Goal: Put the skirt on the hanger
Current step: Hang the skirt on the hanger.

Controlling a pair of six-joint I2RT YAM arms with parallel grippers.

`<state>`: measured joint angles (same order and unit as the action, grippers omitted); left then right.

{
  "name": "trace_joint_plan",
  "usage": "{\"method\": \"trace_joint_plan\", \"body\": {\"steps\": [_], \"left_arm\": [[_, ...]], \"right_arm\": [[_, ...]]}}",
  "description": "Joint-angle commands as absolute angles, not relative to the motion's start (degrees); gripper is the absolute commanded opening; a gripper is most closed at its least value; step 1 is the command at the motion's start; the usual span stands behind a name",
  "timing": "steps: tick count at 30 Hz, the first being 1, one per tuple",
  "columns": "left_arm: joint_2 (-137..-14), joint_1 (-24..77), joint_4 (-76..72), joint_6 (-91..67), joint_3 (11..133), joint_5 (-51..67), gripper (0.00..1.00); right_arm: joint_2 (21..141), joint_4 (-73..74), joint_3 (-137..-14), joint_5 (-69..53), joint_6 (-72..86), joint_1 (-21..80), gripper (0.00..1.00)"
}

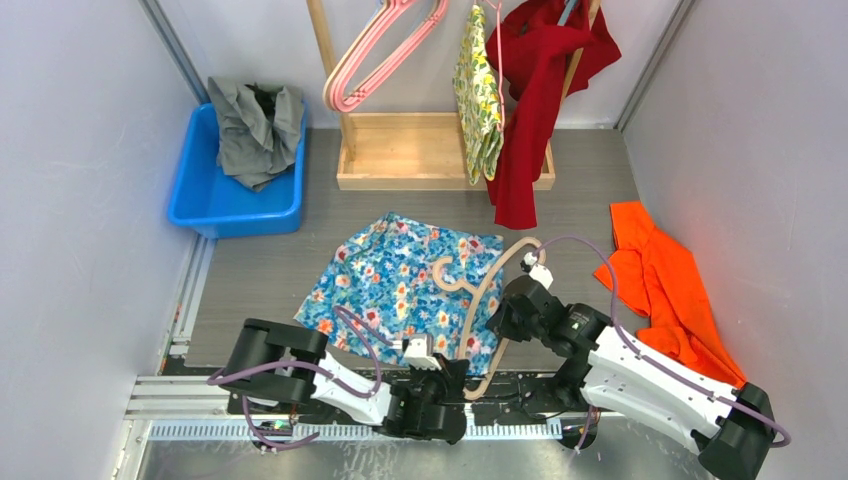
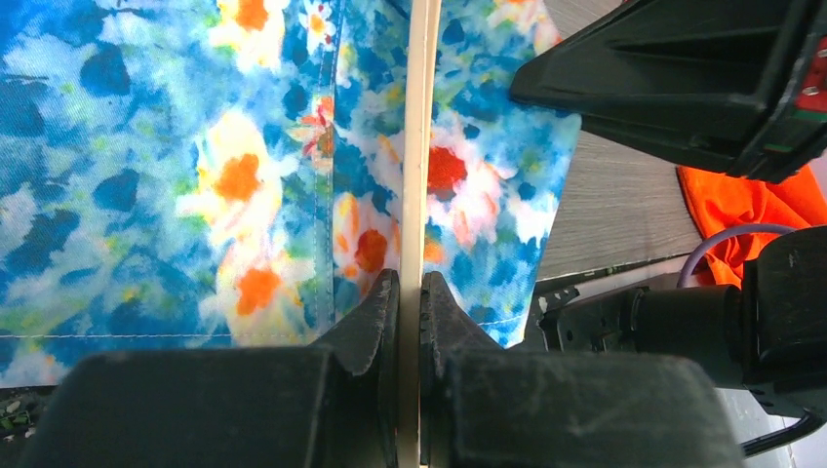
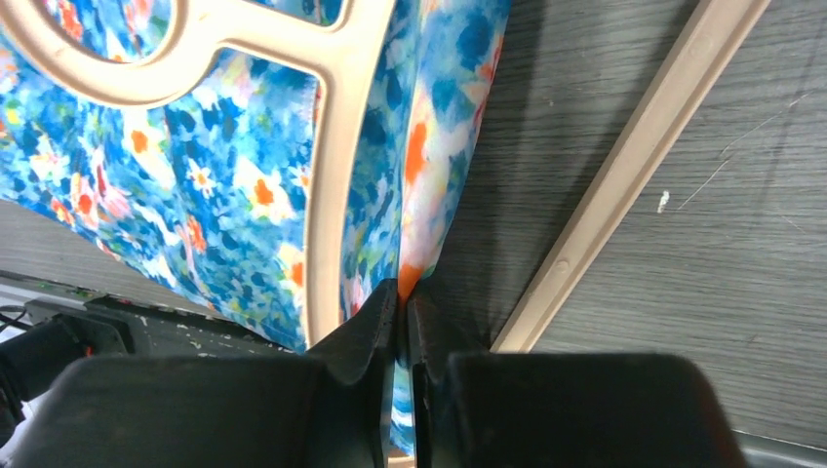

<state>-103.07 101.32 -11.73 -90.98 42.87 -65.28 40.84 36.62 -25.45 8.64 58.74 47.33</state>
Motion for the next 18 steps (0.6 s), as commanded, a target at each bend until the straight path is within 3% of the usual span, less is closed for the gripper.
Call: {"method": "trace_joint_plan", "body": {"steps": [1, 18], "left_arm": [[-102.85, 100.51, -4.01, -87.21, 41.73, -63.47, 0.0], [-97.7, 100.37, 11.06, -96.32, 40.63, -66.02, 0.0]], "right_arm": [[39.9, 37.67, -29.73, 9.49, 57.83, 47.9, 0.14], [40.21, 39.33, -34.27, 9.4, 56.73, 48.26, 0.1]]}}
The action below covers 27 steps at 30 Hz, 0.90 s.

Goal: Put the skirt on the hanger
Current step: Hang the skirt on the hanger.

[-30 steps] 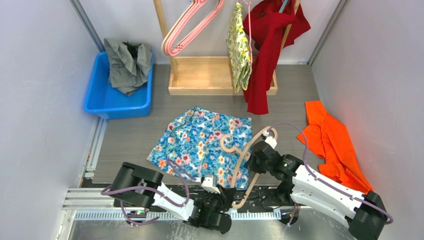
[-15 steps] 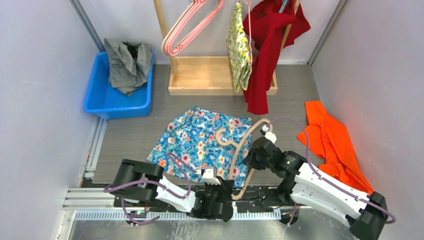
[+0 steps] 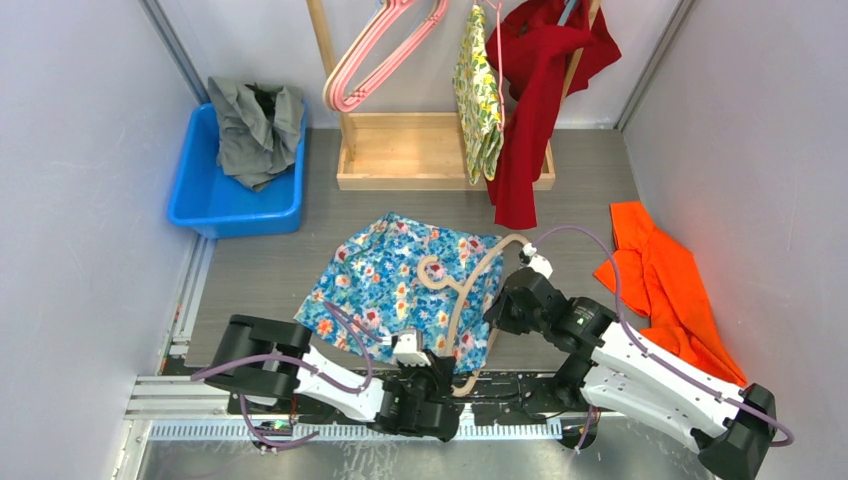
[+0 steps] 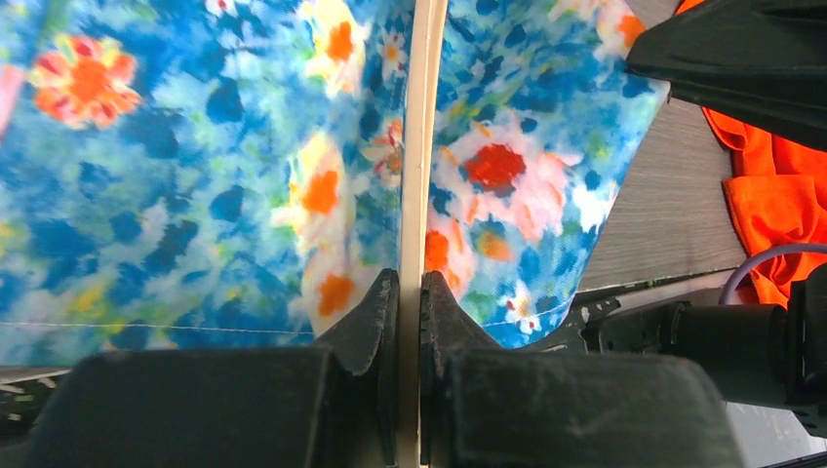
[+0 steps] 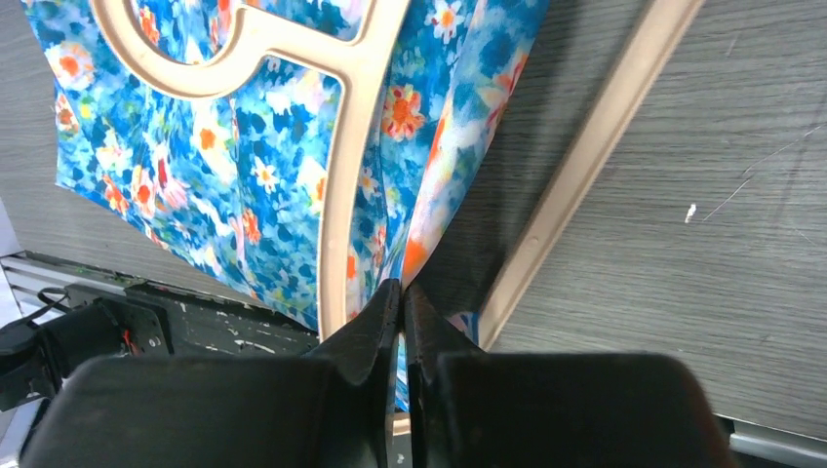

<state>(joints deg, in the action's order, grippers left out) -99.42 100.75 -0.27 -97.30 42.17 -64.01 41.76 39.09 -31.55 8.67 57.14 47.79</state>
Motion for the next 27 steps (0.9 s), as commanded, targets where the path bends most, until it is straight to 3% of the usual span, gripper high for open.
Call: {"method": "trace_joint_plan", "body": {"steps": [1, 27], "left_arm": [[-97.28, 100.37, 12.27, -96.66, 40.87, -66.75, 0.0], [-96.34, 101.53, 51.52, -128.73, 41.75, -69.86, 0.0]], "right_arm": [[39.91, 39.56, -34.28, 9.4, 56.79, 48.33, 0.1], [34.62, 44.02, -33.27, 10.67, 57.23, 48.69, 0.06]]}}
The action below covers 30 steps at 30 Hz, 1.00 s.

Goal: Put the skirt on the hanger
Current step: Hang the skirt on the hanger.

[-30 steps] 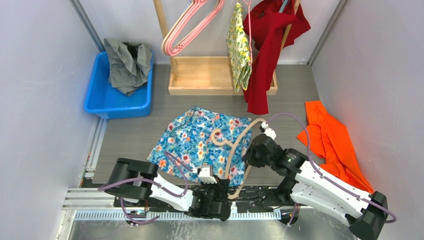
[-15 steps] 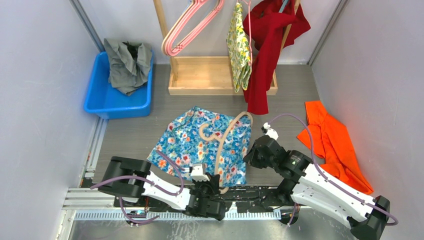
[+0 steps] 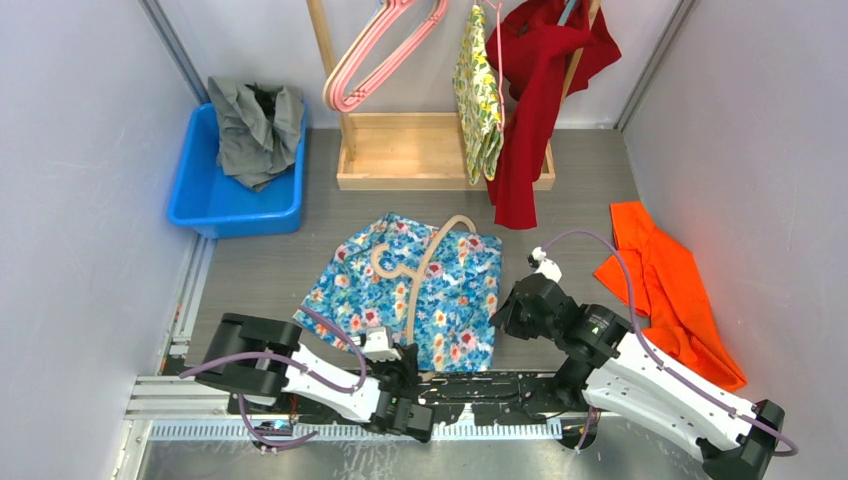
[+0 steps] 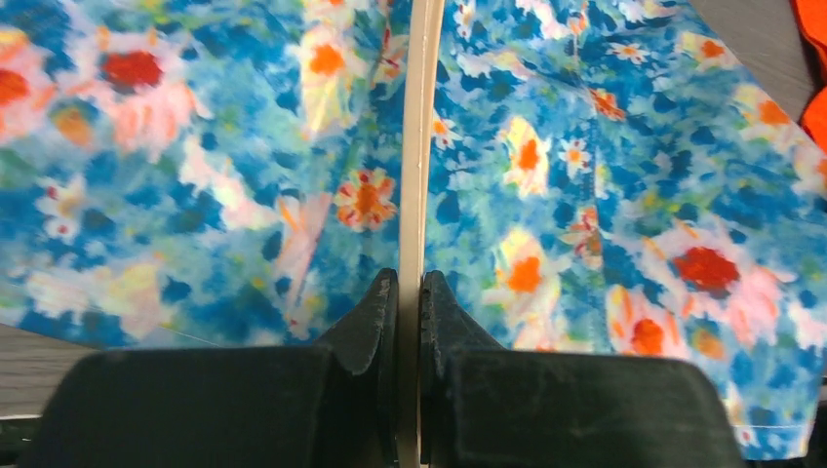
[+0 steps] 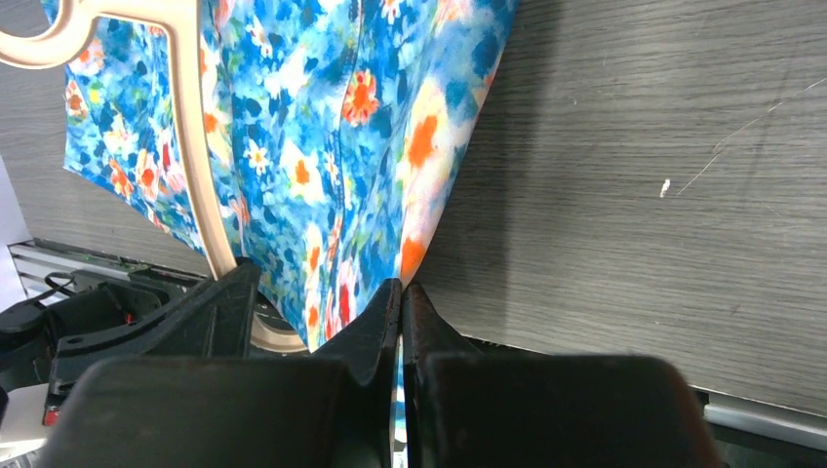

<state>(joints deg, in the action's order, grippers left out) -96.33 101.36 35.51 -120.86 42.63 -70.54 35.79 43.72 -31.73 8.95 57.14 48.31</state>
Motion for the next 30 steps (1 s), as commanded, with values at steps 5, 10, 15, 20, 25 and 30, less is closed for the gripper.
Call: {"method": "trace_joint_plan", "body": {"steps": [5, 10, 15, 20, 25, 30], "left_arm": [[-98.03, 102.92, 61.99, -139.58, 42.36, -69.77, 0.0], [-99.41, 104.24, 67.42, -146.83, 42.18, -68.98, 0.0], [-100.2, 104.66, 70.34, -150.83, 41.91, -68.77, 0.0], [-100.7, 104.64, 71.27, -152.99, 41.56, -67.89, 0.0], [-101.91, 104.67, 71.39, -153.61, 42.05, -66.96, 0.0], [-101.72, 104.68, 71.97, -154.29, 41.92, -66.96, 0.0]], "right_arm": [[34.01, 44.23, -32.57, 10.9, 57.44, 48.63, 0.06], [34.25, 44.1, -32.47, 10.73, 57.36, 48.65, 0.05], [33.91, 44.21, -32.39, 10.81, 57.34, 48.67, 0.05], [33.37, 44.34, -32.04, 10.72, 57.55, 48.65, 0.05], [33.0, 44.47, -31.74, 10.72, 57.59, 48.65, 0.05], [32.62, 44.56, -31.39, 10.72, 57.61, 48.69, 0.05]]}}
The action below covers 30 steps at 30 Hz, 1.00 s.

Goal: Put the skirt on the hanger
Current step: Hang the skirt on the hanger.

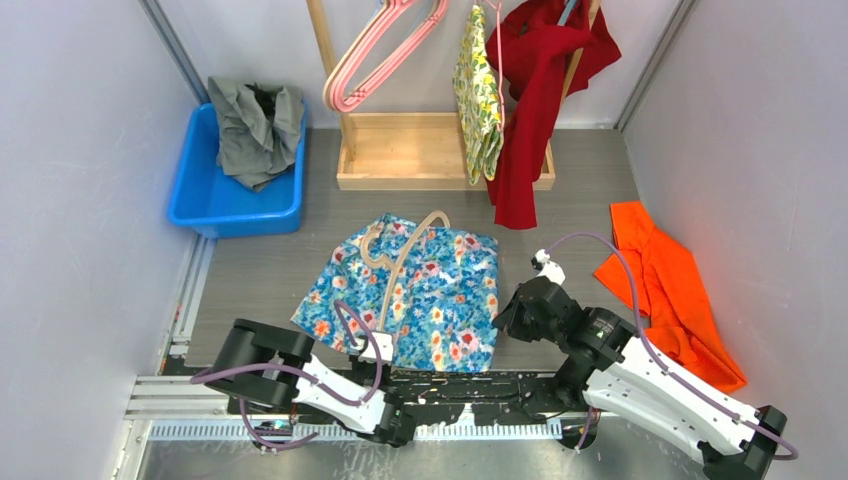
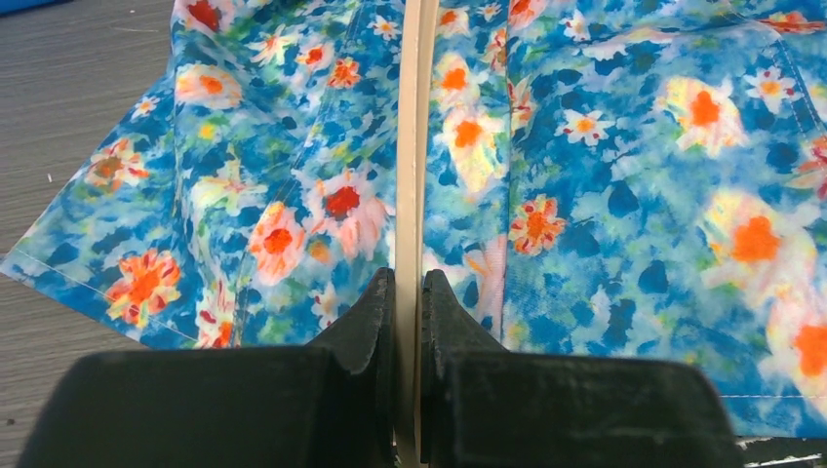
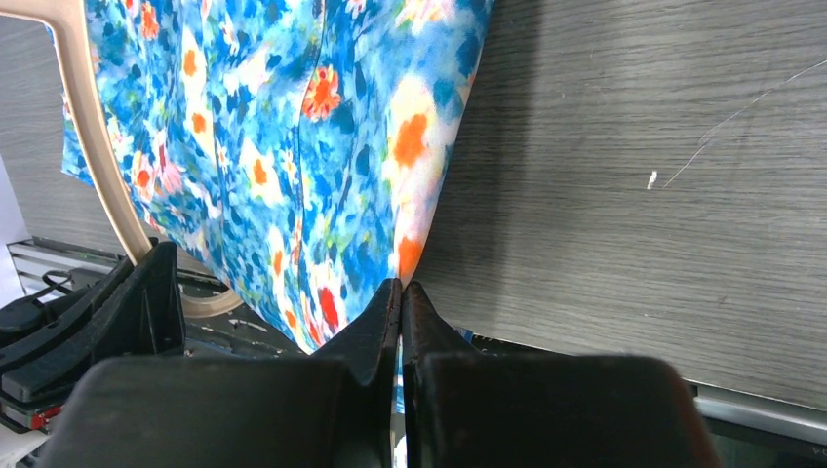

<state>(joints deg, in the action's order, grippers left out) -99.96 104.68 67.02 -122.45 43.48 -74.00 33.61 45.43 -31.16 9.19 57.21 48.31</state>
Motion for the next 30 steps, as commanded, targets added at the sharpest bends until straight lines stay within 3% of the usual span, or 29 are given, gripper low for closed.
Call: {"method": "trace_joint_plan", "body": {"steps": [1, 21, 25, 30], "left_arm": [[-101.72, 104.73, 72.31, -154.41, 42.0, -66.87, 0.0], [-99.51, 105.19, 77.12, -155.13, 43.09, -72.61, 0.0], [-98.16, 106.0, 78.4, -155.13, 43.42, -75.4, 0.0], [-96.02, 106.97, 79.25, -155.13, 43.67, -77.94, 0.0]], "right_arm": [[32.53, 44.58, -31.3, 10.68, 57.6, 48.64, 0.05], [34.09, 45.21, -32.59, 10.46, 56.61, 48.65, 0.07], [34.06, 46.61, -33.29, 10.65, 56.39, 48.68, 0.24], [32.96, 49.11, -34.99, 11.56, 55.91, 48.69, 0.36]]}}
